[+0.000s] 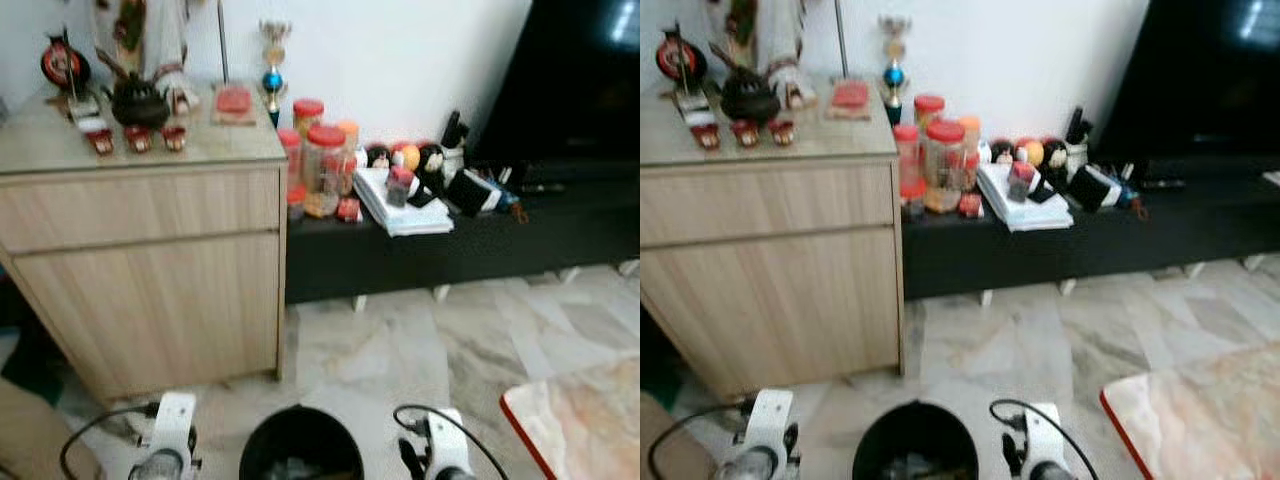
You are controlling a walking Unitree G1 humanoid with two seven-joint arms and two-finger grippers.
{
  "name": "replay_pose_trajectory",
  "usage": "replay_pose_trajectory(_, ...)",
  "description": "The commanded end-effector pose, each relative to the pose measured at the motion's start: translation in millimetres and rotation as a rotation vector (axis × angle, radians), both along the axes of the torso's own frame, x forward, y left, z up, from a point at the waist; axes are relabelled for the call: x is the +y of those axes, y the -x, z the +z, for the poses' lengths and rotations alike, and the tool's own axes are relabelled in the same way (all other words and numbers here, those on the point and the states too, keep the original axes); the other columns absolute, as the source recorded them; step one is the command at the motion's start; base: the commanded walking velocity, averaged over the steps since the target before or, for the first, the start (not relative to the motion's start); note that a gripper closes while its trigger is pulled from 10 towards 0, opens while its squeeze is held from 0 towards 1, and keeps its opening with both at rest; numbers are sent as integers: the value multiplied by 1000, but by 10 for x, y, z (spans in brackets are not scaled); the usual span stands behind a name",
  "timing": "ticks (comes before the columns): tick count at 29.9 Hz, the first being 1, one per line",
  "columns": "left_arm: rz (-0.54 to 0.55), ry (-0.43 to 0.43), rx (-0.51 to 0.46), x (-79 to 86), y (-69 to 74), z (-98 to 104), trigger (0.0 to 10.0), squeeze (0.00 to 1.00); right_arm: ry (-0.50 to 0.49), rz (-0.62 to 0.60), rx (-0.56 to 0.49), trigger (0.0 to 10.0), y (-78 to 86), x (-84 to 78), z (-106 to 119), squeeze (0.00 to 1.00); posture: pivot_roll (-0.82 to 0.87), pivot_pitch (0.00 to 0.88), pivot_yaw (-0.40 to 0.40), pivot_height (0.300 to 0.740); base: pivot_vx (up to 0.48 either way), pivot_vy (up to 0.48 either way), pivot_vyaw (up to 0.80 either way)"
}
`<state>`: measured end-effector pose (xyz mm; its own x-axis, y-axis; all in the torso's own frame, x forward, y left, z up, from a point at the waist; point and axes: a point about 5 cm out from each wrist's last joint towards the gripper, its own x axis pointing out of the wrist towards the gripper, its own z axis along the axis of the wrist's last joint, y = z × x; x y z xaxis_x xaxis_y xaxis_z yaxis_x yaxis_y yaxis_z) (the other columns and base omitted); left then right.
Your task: Picking trash to rubbish bin
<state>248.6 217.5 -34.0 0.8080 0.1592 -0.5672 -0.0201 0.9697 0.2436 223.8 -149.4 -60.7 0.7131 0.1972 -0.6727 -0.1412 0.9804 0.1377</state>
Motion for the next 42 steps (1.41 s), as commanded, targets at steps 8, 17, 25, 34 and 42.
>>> replay_pose_trajectory(8, -200, 16, -224, -399, -562, 470, 10000, 0, -15, 186, -46, 10000, -203, 106, 149, 0, 135, 5, -99, 740, 0, 0, 0)
replay_pose_trajectory(17, -358, -23, -370, -669, -794, 772, 10000, 0, -52, 251, -97, 10000, -304, 212, 246, 0, 128, 8, -96, 740, 0, 0, 0)
replay_pose_trajectory(25, -436, -9, -451, -778, -848, 898, 10000, 0, -63, 249, -109, 10000, -338, 226, 275, 0, 128, 8, -96, 740, 0, 0, 0)
replay_pose_trajectory(34, -550, 115, -481, -1046, -878, 989, 10000, 0, -76, 268, -138, 10000, -387, 263, 327, 0, 124, 12, -100, 740, 0, 0, 0)
replay_pose_trajectory(42, -602, 183, -436, -1207, -814, 911, 10000, 0, -85, 273, -158, 10000, -428, 282, 368, 0, 120, 13, -100, 740, 0, 0, 0)
